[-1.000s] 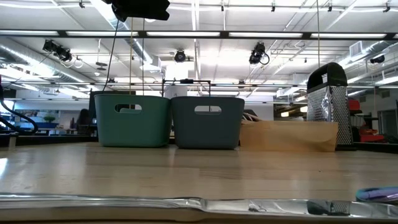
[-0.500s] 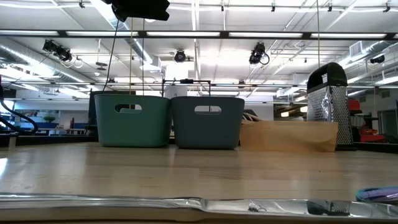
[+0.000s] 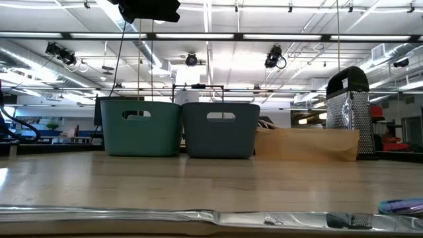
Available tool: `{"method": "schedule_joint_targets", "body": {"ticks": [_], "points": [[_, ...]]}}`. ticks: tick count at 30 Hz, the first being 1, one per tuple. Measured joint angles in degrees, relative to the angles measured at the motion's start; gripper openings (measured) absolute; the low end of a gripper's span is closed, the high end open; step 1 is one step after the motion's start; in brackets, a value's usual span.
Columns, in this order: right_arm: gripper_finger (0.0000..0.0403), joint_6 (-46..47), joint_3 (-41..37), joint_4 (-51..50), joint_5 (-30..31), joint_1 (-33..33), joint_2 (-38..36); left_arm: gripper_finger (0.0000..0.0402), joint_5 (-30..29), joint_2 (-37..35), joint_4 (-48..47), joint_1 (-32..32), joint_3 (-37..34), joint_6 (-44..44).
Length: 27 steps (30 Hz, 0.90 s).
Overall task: Pick & Place Kitchen Items
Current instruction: Put the blue spoon into the green bin
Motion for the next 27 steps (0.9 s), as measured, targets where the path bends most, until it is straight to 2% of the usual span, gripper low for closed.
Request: {"method": "schedule_joint_targets", "body": {"ticks": [5,15,27], "points": [[0.0018,-0.3,0.0,-0.3,0.0,0.0,0.0,0.0177,0.0,0.0,0.0,0.0,0.0,0.0],[0.0017,-1.8,1.4,-1.9,-0.2,0.0,0.2,0.0177,0.0,0.0,0.0,0.0,0.0,0.0],[0.0016,-5.5,10.5,-12.6,0.1,-0.1,0.7,0.0177,0.0,0.0,0.0,0.0,0.0,0.0]]}}
